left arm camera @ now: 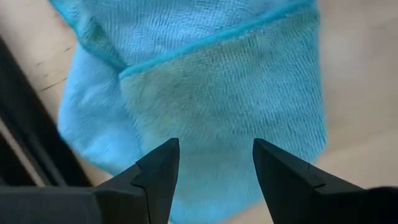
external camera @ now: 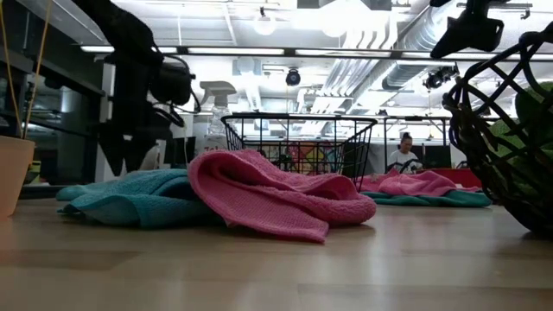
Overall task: Sort microfiber towel by color & place in baskets
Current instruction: Put the top left blue towel into the wire basket, then put the left blue towel into the wire basket, then put the blue towel into the wire basket
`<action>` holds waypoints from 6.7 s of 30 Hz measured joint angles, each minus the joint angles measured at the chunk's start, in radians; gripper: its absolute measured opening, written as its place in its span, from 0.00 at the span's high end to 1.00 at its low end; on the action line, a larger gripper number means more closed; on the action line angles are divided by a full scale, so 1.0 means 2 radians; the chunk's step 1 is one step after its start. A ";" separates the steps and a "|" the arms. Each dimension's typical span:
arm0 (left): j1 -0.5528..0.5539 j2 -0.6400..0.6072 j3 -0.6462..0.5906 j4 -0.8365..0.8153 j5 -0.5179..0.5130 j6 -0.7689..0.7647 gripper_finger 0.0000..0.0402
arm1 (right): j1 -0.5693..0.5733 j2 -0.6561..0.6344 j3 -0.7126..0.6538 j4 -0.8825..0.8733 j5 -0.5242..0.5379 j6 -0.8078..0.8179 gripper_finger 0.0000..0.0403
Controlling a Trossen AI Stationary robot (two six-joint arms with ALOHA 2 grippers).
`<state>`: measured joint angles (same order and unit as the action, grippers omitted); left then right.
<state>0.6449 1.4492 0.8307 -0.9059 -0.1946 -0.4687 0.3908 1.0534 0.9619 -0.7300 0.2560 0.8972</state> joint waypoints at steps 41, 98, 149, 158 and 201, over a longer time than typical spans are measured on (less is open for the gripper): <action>-0.278 -0.112 0.272 0.200 -0.018 0.074 1.00 | -0.108 -0.067 0.000 0.210 0.047 -0.189 0.19; -0.462 -0.004 0.121 0.084 0.033 -0.001 0.37 | -0.163 -0.077 0.000 0.258 0.063 -0.251 0.19; -0.364 -0.068 0.321 0.042 0.038 0.147 1.00 | -0.163 -0.066 0.000 0.265 0.059 -0.215 0.19; -0.250 0.080 0.320 0.213 -0.001 0.223 1.00 | -0.163 -0.057 0.000 0.386 0.091 -0.279 0.19; -0.188 -0.036 0.279 0.233 0.050 0.074 0.41 | -0.334 -0.021 0.000 -0.143 -0.016 -0.070 0.19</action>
<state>0.2692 1.3775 1.3894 -0.4409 -0.0952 -0.3198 -0.2778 1.0112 0.9619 -1.0160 0.2241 0.7578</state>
